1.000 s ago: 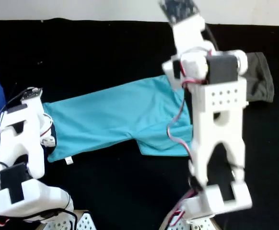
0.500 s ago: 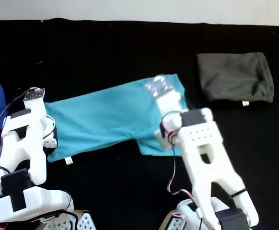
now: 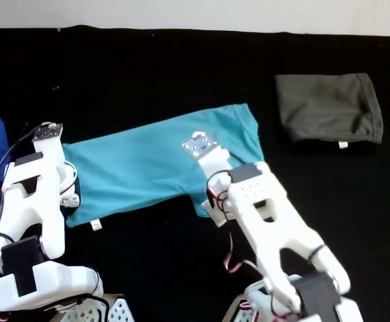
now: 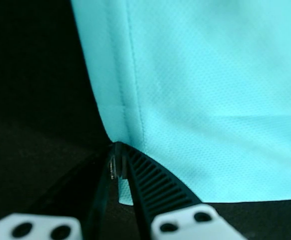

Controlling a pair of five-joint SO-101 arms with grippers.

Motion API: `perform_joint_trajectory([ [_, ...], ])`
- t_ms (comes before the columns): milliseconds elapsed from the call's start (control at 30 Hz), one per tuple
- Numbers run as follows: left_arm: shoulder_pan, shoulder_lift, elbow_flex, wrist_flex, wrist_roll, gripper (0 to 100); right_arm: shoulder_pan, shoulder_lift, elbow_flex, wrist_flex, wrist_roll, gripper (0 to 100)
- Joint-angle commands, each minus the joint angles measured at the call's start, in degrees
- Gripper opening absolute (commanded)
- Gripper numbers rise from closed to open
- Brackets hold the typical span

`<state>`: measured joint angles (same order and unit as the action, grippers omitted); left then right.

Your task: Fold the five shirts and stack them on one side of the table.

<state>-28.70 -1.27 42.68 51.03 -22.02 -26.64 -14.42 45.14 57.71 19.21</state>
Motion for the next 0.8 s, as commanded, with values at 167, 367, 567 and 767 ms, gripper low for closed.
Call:
perform_joint_trajectory([
  [167,-0.66,0.31,0.31,-1.58,0.0,1,4.62,4.97,-2.51,-3.91,-0.26,8.4],
  [367,-0.66,0.31,0.31,-2.02,0.09,1,7.96,4.97,-3.56,-3.91,-0.18,0.5],
  [567,-0.66,-0.13,1.36,-2.9,0.09,1,7.87,4.97,-11.56,2.86,-0.53,0.5],
  [767,-0.66,-0.13,1.45,-2.99,0.09,1,7.25,5.23,-16.57,9.01,-0.35,0.5],
])
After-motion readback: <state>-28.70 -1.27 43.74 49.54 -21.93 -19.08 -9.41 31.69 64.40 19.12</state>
